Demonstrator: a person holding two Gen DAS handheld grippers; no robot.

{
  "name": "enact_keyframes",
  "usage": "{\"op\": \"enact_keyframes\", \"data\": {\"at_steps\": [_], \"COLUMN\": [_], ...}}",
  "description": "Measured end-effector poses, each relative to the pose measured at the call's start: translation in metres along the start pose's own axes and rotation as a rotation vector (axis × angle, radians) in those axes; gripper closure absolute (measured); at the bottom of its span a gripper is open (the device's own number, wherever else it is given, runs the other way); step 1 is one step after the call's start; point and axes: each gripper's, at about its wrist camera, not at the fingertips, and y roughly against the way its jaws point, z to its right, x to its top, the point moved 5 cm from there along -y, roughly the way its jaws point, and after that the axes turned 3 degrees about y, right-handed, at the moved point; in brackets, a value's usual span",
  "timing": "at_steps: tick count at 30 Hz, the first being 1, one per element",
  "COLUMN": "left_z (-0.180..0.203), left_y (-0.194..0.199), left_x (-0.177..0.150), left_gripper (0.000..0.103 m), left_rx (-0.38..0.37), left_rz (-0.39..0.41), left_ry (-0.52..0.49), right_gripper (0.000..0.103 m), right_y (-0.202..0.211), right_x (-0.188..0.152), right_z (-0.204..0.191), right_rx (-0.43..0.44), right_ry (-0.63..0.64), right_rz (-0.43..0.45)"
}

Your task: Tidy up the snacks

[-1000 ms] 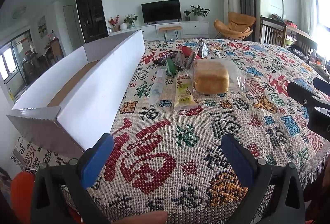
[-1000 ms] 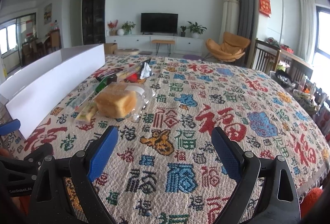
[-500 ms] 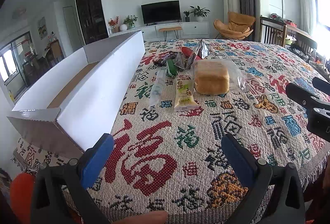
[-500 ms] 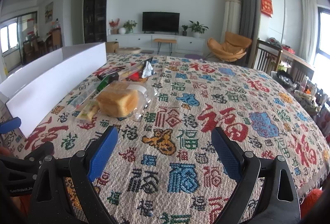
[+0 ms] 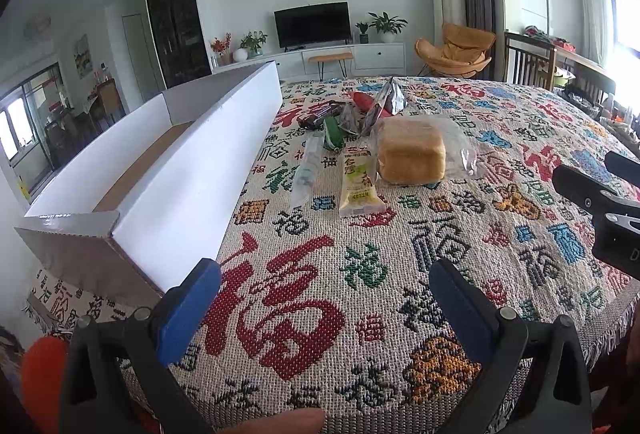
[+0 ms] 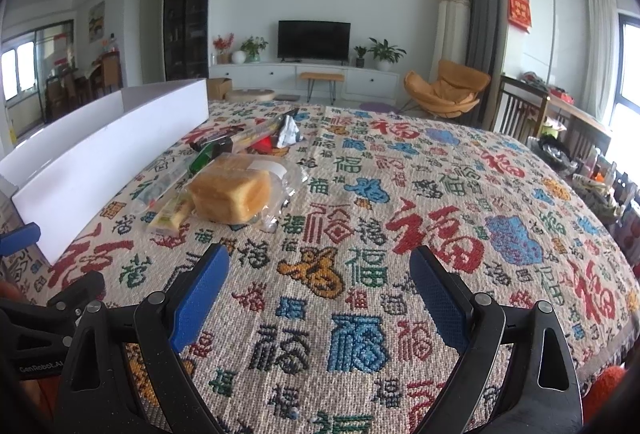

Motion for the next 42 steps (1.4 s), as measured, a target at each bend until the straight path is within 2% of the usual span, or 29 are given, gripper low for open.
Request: {"op": "enact_keyframes", "data": {"at_steps": [42], "left_z": [0.0003], "left_y": [0.0000], "left_x": [0.0000], "left_gripper": [0.000], "left_rx": [0.001], "left_rz": [0.000], "left_ry": [-0.001], "right_gripper": [0.009], "right_y": [-0.0042], "right_x": [-0.0064], "right_z": [0.0011], "right_rx": [0.008], "right_ry": [-0.010], "right_rz": [-0.021]}}
